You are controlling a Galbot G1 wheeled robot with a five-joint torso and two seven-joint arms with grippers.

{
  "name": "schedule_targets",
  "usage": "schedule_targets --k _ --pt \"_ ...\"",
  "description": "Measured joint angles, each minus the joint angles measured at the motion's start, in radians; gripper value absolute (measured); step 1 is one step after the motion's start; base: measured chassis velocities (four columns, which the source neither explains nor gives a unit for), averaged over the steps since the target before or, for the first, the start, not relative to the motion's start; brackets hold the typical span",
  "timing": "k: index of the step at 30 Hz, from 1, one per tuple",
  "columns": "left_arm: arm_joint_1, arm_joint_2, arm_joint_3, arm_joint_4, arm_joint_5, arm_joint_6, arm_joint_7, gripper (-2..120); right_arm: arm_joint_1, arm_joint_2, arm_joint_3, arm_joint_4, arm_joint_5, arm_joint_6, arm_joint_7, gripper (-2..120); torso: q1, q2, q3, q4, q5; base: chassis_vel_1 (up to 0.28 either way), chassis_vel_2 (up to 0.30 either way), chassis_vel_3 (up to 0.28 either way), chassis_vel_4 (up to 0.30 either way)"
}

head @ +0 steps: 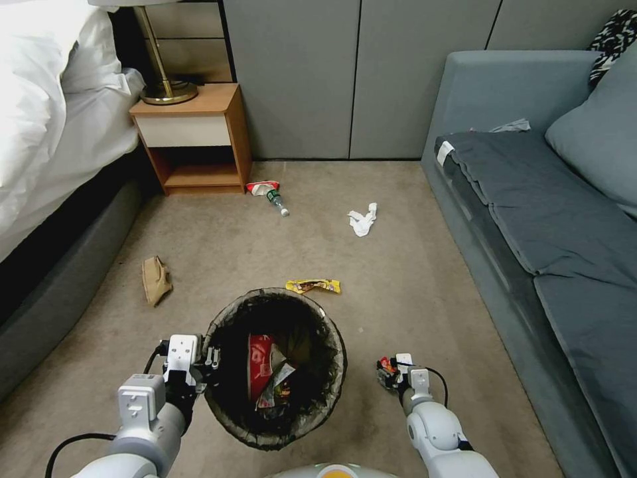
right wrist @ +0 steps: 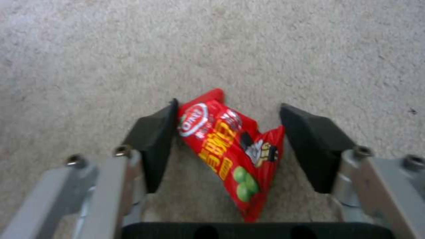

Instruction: Pick up the trash bin, then pick up the garbage from the floor and place it into the trash bin.

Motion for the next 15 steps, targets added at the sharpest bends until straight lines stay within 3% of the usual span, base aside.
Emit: schedule_targets --k 15 --pt "-0.015 0.008 0.002 0.000 -0.005 -0.001 0.002 1 -0.006 0.007 0.000 0.004 0.000 0.003 0.004 0 0.000 0.000 0.000 0.0005 0.0007 0.000 0.000 0.000 0.000"
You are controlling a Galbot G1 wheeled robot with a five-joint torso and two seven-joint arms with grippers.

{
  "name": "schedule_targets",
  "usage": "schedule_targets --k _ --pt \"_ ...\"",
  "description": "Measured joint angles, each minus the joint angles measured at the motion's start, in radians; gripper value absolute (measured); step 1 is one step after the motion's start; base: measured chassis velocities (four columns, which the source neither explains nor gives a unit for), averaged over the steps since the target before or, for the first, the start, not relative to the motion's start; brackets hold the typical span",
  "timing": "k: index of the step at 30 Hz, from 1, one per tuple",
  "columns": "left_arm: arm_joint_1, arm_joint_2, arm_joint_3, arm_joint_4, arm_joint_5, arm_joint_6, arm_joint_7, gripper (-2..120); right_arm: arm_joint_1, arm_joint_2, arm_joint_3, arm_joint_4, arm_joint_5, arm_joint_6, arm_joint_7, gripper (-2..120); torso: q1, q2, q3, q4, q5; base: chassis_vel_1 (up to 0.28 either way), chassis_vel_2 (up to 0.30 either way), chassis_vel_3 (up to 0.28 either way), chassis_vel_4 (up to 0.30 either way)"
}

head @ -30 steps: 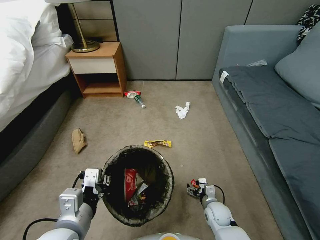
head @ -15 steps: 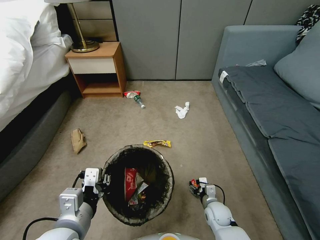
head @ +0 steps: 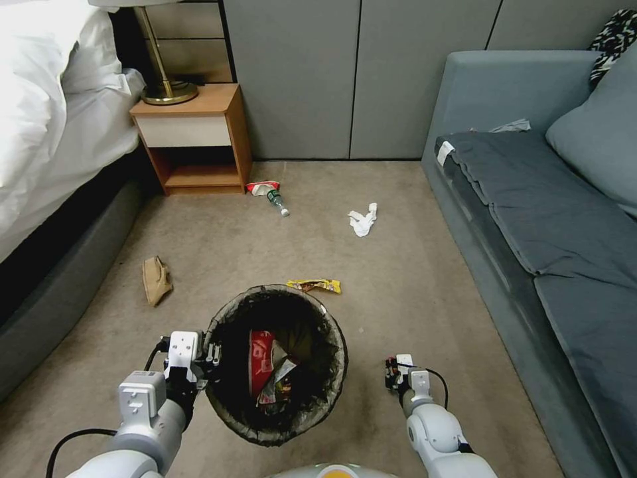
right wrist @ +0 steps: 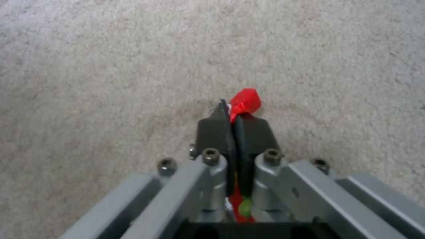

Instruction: Pick up the trash bin, then pick up the garbage from the floor and place it into the trash bin.

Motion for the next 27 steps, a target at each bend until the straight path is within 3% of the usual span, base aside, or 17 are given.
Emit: schedule_targets --k 13,15,16,20,27 --pt "-0.006 0.005 -0.001 0.000 -0.005 -0.001 0.000 1 -0.001 -0.004 0.016 0.054 0.034 -0.016 0.018 0 0.000 0.000 0.000 -0.0005 -0.0004 0.000 0.000 0.000 0.000" --pt "-0.006 0.010 0.000 0.000 -0.008 -0.001 0.000 1 -0.017 -0.034 0.032 0.174 0.072 -0.041 0.020 0 0.000 0.000 0.000 -0.0004 -0.0003 0.000 0.000 0.000 0.000" --pt "-0.006 0.010 0.000 0.000 -0.008 -0.001 0.000 1 -0.017 -0.034 0.032 0.174 0.072 -0.041 0.020 0 0.000 0.000 0.000 -0.0004 -0.0003 0.000 0.000 0.000 0.000" --pt "-0.008 0.016 0.004 0.000 -0.011 0.002 0.000 1 -0.047 -0.125 0.047 0.464 0.145 -0.068 0.005 0 0.000 0.000 0.000 -0.0004 -0.0009 0.000 0.000 0.000 0.000" --pt "-0.008 0.034 0.022 0.000 -0.009 0.003 0.001 1 -0.056 -0.209 0.022 0.698 0.251 -0.132 -0.030 0 0.000 0.000 0.000 -0.0005 -0.0005 0.000 0.000 0.000 0.000"
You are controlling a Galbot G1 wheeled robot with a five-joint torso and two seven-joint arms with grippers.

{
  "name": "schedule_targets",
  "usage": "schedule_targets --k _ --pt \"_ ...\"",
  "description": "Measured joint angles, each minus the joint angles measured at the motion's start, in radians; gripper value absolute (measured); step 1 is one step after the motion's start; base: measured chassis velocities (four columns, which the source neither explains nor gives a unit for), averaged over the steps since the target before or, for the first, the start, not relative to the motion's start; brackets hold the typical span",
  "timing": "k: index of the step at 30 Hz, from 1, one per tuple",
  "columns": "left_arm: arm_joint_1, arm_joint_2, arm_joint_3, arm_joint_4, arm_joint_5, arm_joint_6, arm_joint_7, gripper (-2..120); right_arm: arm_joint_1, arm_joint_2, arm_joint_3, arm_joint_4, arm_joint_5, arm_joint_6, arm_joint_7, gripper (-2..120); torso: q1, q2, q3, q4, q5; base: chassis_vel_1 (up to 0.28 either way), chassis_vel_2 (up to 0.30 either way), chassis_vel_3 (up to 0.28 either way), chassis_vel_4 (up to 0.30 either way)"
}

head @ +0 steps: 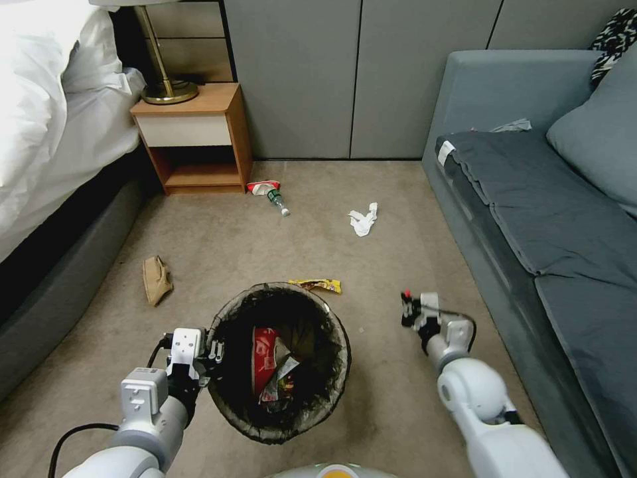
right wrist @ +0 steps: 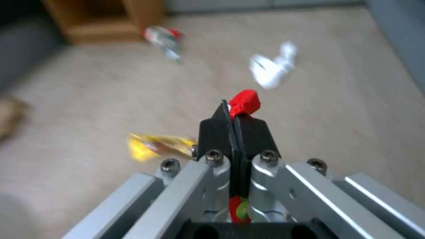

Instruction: Pick up the trash bin, then pick up the garbage from the floor and place it into the trash bin.

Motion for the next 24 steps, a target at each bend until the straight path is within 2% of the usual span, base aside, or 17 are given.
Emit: schedule_targets --k 2,9,12,15,24 --pt "-0.004 0.014 -0.003 0.000 -0.003 0.003 0.001 1 0.016 -0.033 -0.031 0.087 0.055 -0.027 -0.001 0 0.000 0.000 0.000 0.0001 0.0002 0.000 0.000 0.000 0.000" --pt "-0.003 0.027 -0.006 0.000 -0.014 0.014 0.001 1 0.077 -0.127 -0.120 0.223 0.163 -0.046 -0.048 0 0.000 0.000 0.000 0.0001 -0.0001 0.000 0.000 0.000 0.000" --pt "-0.007 0.030 -0.011 0.000 -0.021 0.020 0.000 1 0.120 -0.163 -0.151 0.247 0.211 -0.049 -0.081 0 0.000 0.000 0.000 0.0002 -0.0001 0.000 0.000 0.000 0.000" --pt "-0.008 0.031 -0.008 0.000 -0.040 0.038 -0.030 1 0.191 -0.207 -0.192 0.278 0.274 -0.059 -0.130 0 0.000 0.000 0.000 0.0003 -0.0003 0.000 0.000 0.000 0.000" --pt "-0.022 0.032 0.017 0.000 -0.050 0.067 -0.064 1 0.247 -0.260 -0.305 0.311 0.304 -0.067 -0.150 0 0.000 0.000 0.000 0.0001 -0.0001 0.000 0.000 0.000 0.000"
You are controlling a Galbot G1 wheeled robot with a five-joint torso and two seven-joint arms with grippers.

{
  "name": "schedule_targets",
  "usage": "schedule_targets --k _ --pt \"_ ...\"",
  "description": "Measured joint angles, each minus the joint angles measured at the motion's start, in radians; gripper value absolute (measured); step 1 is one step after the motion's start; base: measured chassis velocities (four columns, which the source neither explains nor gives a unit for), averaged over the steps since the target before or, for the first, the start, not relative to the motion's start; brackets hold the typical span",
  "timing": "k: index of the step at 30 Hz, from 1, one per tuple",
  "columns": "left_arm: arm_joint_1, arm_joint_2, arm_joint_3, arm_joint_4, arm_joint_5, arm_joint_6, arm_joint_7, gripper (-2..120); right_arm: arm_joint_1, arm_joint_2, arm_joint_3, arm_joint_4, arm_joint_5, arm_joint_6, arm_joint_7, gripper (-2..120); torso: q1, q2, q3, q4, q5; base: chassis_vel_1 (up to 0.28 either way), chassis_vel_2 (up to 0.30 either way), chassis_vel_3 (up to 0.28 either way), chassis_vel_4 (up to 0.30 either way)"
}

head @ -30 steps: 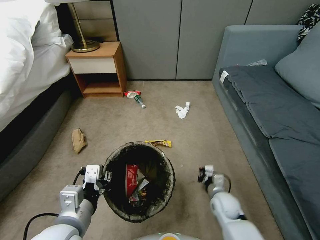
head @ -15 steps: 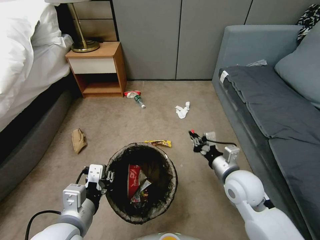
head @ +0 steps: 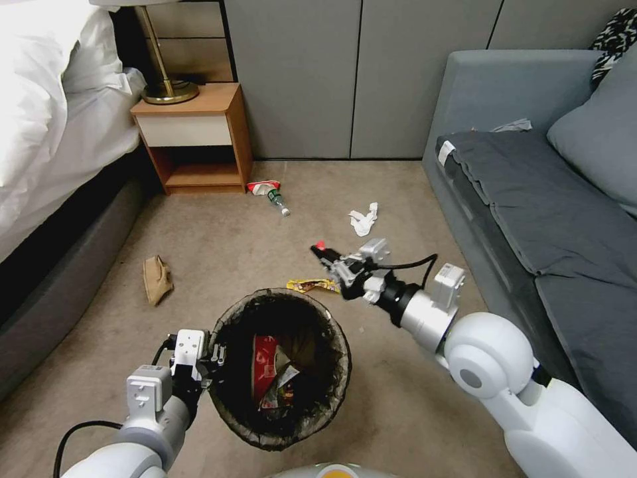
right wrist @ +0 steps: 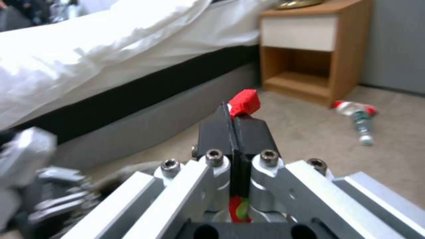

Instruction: Pick up the trash bin, then pick up the garbage from the floor and place it into the trash bin.

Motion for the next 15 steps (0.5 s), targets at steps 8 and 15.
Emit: schedule_targets --k 8,15 --pt "-0.019 0.007 0.002 0.000 -0.011 0.012 -0.001 1 -0.007 -0.040 -0.076 0.026 -0.037 -0.036 -0.003 0 0.000 0.000 0.000 -0.0001 0.0000 0.000 0.000 0.000 0.000" --pt "-0.031 0.009 0.006 0.000 -0.012 0.013 0.001 1 0.003 -0.066 -0.119 0.020 -0.103 -0.049 -0.007 17 0.000 0.000 0.000 0.0001 0.0000 0.000 0.000 0.000 0.000"
